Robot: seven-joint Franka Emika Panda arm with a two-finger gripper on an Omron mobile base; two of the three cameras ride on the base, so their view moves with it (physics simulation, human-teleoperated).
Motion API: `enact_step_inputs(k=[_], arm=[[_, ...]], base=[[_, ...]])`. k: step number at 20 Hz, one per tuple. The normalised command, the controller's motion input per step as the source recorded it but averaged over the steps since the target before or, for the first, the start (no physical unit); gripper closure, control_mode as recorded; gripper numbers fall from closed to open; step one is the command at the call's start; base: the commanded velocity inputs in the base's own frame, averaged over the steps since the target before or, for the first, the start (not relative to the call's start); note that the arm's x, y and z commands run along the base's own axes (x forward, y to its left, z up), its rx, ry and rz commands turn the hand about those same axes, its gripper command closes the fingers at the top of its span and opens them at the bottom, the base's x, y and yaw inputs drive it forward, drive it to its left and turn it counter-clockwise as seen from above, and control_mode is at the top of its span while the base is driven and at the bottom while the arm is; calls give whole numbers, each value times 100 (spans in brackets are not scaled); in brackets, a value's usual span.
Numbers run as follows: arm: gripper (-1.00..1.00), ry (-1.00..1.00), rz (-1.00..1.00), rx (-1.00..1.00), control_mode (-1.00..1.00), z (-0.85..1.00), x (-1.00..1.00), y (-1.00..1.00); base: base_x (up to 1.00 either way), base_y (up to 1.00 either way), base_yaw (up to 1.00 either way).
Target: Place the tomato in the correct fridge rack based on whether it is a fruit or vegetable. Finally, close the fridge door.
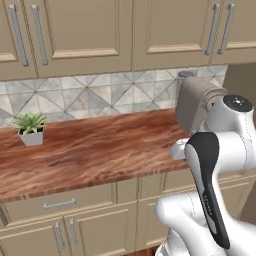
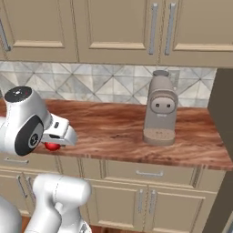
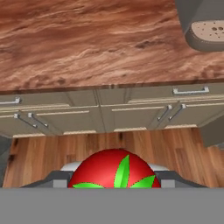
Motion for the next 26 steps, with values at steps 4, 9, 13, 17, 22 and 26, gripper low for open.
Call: enact_step_inputs(k=[4,9,13,17,22,26], arm=[[100,0,0,0,100,0,0,0],[100,0,0,0,100,0,0,0],[100,0,0,0,100,0,0,0],[100,0,0,0,100,0,0,0],[100,0,0,0,100,0,0,0],[100,0,0,0,100,0,0,0]], base=[[-25,0,-23],[-26,-3,-38],[-35,-15,-49],[-44,-32,-58],[-49,-46,-65],[-35,-45,-69]])
